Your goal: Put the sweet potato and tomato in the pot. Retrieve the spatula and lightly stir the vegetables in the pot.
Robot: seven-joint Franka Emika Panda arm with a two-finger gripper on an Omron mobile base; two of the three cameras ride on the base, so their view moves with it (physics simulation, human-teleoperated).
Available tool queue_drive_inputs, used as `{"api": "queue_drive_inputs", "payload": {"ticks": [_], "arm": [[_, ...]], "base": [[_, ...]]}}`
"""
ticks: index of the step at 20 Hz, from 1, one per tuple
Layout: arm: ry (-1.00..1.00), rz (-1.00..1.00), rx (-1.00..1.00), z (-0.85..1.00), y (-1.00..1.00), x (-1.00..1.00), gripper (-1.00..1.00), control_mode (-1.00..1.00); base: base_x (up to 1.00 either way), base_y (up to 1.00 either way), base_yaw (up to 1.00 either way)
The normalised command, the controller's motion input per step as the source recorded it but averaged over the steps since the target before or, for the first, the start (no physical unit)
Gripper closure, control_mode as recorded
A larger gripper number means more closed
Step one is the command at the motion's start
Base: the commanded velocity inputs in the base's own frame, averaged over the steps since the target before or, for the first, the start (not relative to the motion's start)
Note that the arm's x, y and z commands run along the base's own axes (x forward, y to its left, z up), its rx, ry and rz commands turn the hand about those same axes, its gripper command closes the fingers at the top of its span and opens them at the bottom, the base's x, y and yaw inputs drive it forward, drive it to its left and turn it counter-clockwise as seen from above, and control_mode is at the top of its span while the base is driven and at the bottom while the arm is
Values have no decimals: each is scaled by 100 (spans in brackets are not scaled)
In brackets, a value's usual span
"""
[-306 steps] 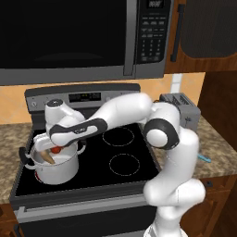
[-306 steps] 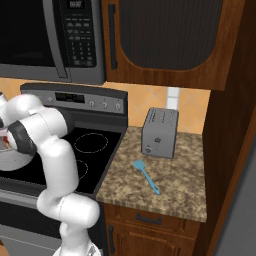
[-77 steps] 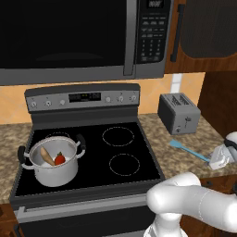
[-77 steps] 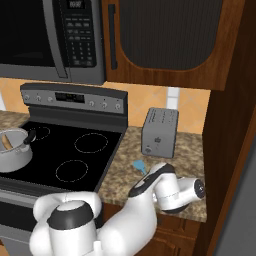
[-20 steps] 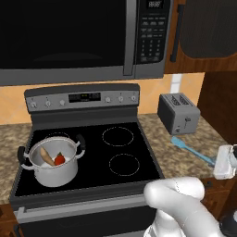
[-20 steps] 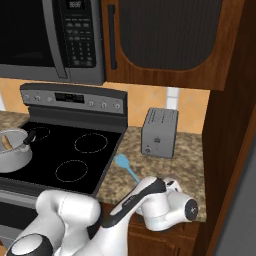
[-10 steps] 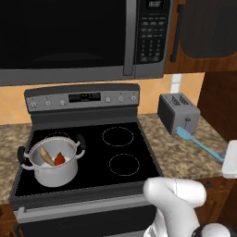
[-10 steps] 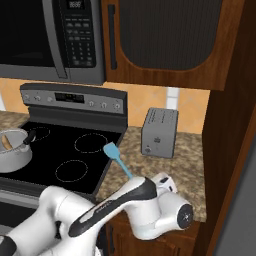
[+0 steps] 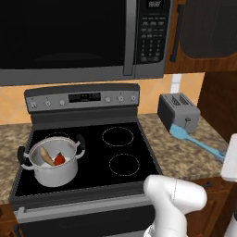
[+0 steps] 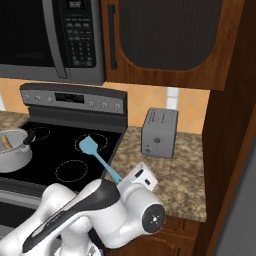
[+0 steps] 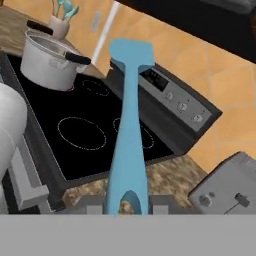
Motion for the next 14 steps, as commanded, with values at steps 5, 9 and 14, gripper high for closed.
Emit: {"api": "queue_drive_inputs", "payload": {"ticks": [5,9,14], "arm": [[-26,6,-26,67,9,-18,100,-100],[-9,23,-16,84,-3,-7,100,-100],[-24,19,-28,43,-4,0,100,-100]], "base": [[0,0,0],[0,0,0],[0,0,0]]}}
